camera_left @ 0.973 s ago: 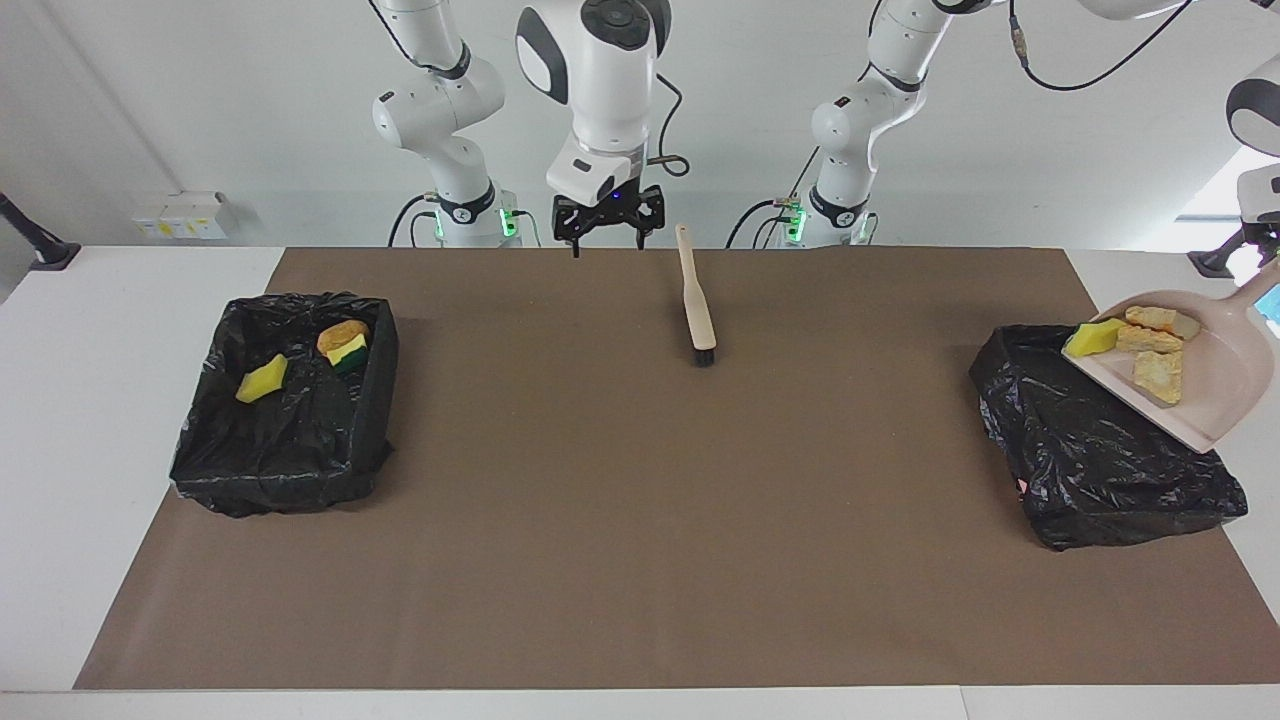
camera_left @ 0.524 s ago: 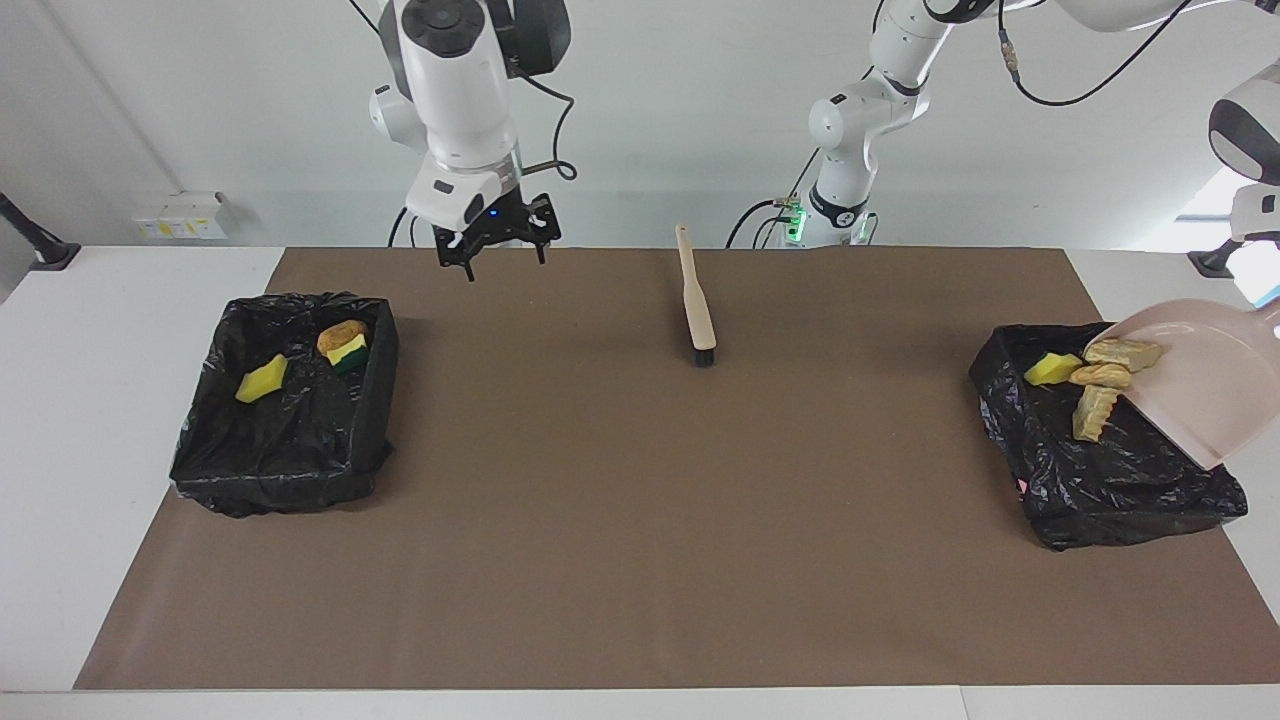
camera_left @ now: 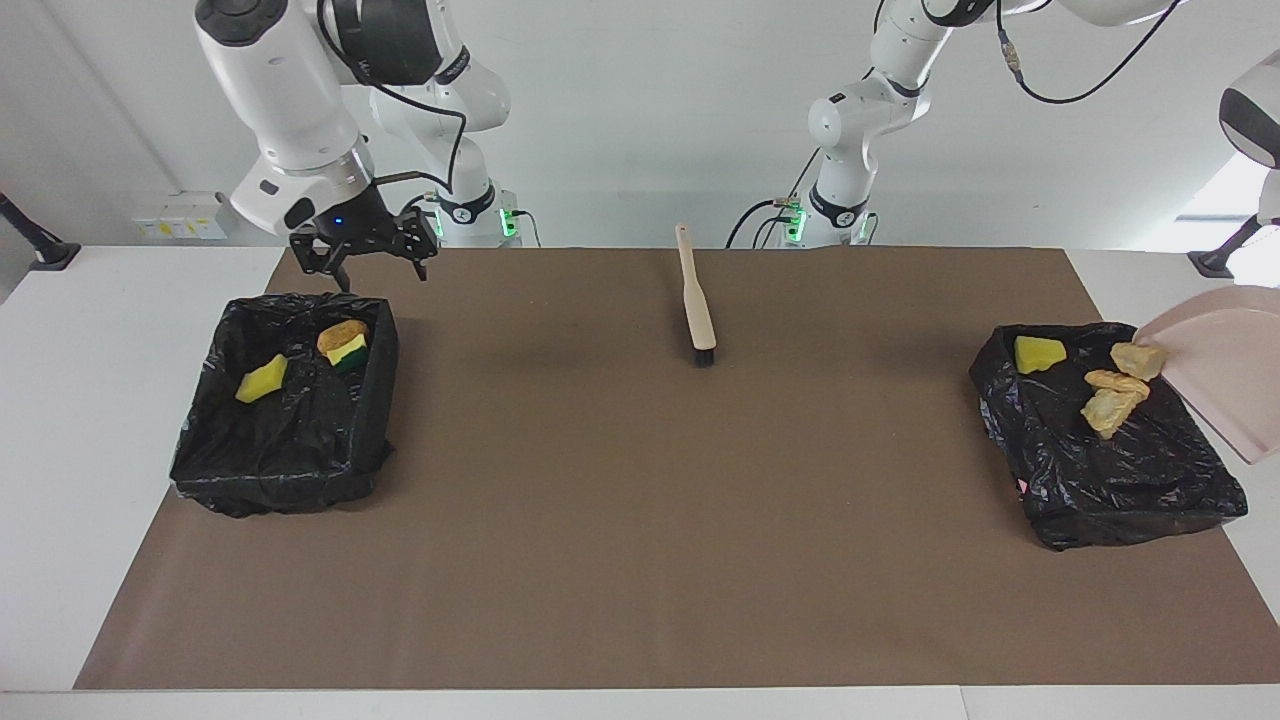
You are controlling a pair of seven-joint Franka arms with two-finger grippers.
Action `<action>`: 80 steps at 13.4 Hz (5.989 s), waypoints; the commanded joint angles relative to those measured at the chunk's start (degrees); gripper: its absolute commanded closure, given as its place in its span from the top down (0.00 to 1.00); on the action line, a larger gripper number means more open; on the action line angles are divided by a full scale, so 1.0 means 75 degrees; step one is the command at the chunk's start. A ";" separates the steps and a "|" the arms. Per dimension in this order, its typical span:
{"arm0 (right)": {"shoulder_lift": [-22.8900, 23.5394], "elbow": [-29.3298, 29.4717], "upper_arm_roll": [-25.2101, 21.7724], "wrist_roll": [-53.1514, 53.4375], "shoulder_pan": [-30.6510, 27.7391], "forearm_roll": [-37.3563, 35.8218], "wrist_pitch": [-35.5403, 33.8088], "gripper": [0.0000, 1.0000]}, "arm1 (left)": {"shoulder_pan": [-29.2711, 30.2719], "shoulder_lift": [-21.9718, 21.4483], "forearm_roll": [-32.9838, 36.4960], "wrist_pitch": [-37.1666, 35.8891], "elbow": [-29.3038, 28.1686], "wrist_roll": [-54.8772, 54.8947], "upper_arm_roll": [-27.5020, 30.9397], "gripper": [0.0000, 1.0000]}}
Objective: Sweep and dump trash in bin
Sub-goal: 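Bring the empty dustpan back over the table with the left gripper, then lower the dustpan onto the table and open the left gripper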
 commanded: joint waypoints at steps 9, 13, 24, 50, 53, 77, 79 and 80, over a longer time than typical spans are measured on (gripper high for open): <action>-0.0404 -0.0089 0.0066 0.0818 -0.0536 0.0007 -0.0061 1.00 | -0.0332 -0.0587 -0.2519 -0.1373 0.0495 -0.0700 -0.0084 0.00; -0.0346 -0.0019 0.0066 0.0818 -0.0630 0.0018 -0.0073 1.00 | -0.1220 -0.1255 -0.4404 -0.2733 -0.0170 -0.4818 -0.0213 0.00; -0.0275 0.0146 0.0078 0.0641 -0.0549 -0.0133 -0.0061 1.00 | -0.4571 -0.2078 -0.7010 -0.0290 -0.3499 -1.1878 -0.0213 0.00; -0.0486 0.0169 0.0922 0.1357 -0.1193 -0.0110 -0.0073 1.00 | -0.7094 0.0079 -0.7410 0.2925 -0.3982 -1.5564 -0.0225 0.00; -0.0580 0.0134 0.0863 0.1357 -0.1158 -0.0087 -0.0085 1.00 | -0.7059 0.0125 -0.7410 0.3042 -0.3982 -1.5645 -0.0225 0.00; -0.0627 0.0122 0.0371 0.1439 -0.0583 0.0042 -0.0190 1.00 | -0.6358 -0.0084 -0.7328 0.2960 -0.3502 -1.5800 -0.0014 1.00; -0.0627 0.0110 0.0371 0.1439 -0.0583 0.0042 -0.0190 1.00 | -0.5971 -0.0505 -0.7328 0.2669 -0.3490 -1.5285 -0.0014 1.00; -0.0627 0.0110 0.0371 0.1439 -0.0583 0.0042 -0.0190 1.00 | -0.5714 -0.0728 -0.7328 0.2458 -0.3478 -1.4969 -0.0014 1.00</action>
